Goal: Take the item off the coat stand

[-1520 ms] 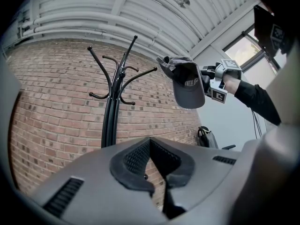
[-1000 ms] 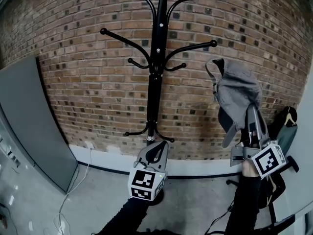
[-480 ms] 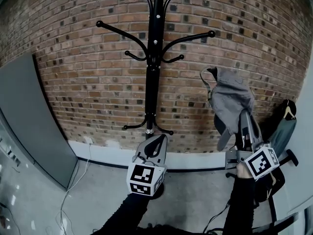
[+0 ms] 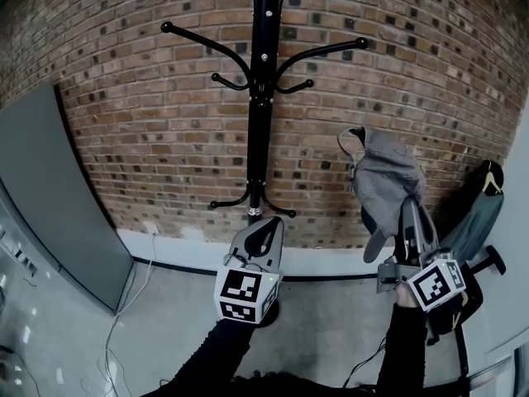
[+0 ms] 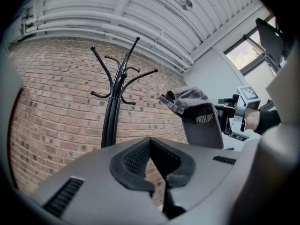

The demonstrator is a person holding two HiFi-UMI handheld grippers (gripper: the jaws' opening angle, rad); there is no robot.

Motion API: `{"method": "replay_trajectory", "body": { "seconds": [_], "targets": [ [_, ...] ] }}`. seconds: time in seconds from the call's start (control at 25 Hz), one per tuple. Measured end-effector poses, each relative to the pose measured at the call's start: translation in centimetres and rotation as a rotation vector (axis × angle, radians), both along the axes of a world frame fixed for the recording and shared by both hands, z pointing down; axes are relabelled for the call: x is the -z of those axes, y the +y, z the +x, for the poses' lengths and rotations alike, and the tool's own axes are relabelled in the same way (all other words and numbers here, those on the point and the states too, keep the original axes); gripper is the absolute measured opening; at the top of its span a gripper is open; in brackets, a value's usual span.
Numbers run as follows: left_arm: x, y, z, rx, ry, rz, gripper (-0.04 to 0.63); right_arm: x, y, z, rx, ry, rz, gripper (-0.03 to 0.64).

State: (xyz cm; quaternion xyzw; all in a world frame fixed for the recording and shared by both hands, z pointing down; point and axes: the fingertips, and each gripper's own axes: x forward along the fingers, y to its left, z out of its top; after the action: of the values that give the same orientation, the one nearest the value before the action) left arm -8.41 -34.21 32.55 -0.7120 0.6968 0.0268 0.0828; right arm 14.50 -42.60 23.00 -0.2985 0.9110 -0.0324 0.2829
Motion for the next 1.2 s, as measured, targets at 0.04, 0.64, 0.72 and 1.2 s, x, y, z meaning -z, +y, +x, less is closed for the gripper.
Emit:
{"method": "replay_trajectory", "body": {
  "seconds": [0.04, 0.64, 0.72, 1.2],
  "targets": [
    [0.0, 0.0, 0.0, 0.0, 0.001, 0.001, 0.007, -0.3, 0.2, 0.0, -0.002, 0.008, 0.002, 0.028],
    [-1.4, -0.4, -0.1, -0.015, 0.014, -0.019, 0.006, -6.5, 1.4, 0.5, -0.067, 0.122, -0.036, 0.028],
    [-1.6, -0.4, 0.0, -0.019, 0.016, -0.023, 0.006, -7.2, 1.5, 0.7, -0.073, 0.117, -0.049, 0.028],
    [-2.6, -0.9, 0.2, -0.029, 0.018, -0.038, 0.007, -9.9, 3.0, 1.5, -0.125, 0.176, -0.06, 0.028]
  ]
}}
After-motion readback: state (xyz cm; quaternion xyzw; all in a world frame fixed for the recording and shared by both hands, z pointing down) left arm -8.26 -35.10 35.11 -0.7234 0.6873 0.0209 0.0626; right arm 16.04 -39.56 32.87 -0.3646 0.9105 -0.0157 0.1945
